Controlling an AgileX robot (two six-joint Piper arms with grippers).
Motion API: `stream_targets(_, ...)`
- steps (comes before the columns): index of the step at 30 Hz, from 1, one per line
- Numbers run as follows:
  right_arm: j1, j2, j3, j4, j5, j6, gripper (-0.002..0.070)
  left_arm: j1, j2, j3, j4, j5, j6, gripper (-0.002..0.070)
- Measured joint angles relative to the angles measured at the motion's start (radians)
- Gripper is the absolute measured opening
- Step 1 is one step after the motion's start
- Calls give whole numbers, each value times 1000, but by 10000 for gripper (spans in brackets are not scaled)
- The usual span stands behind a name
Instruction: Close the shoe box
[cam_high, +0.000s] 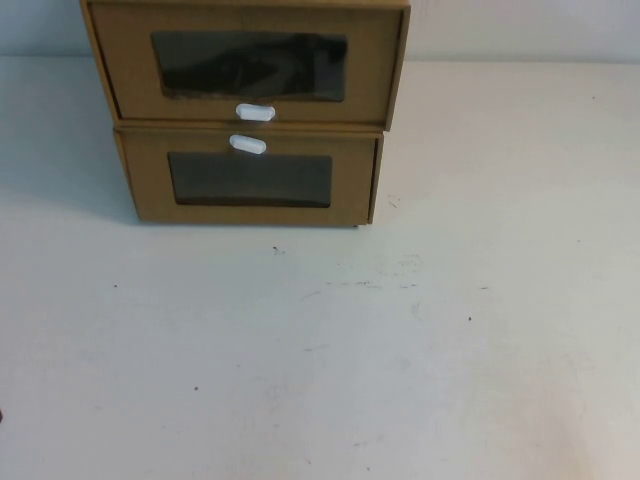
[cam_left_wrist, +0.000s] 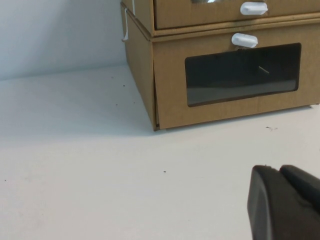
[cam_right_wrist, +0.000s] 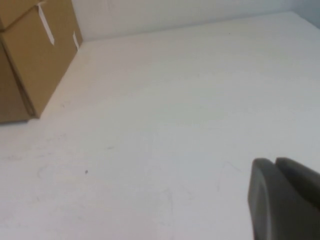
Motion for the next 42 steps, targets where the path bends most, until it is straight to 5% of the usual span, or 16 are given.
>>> stream_targets(8, 0, 0, 0, 81, 113, -189, -13, 0, 0, 0, 0, 0, 0, -5)
stream_targets(34, 0, 0, 0, 93, 113, -200, -13, 0, 0, 0, 15, -45, 15, -5)
stream_targets(37, 0, 0, 0, 93, 113, -200, -13, 0, 0, 0, 138, -75, -88, -5)
stream_targets(42, 0, 0, 0, 95, 113, -200, -13, 0, 0, 0, 537, -50, -517, -5)
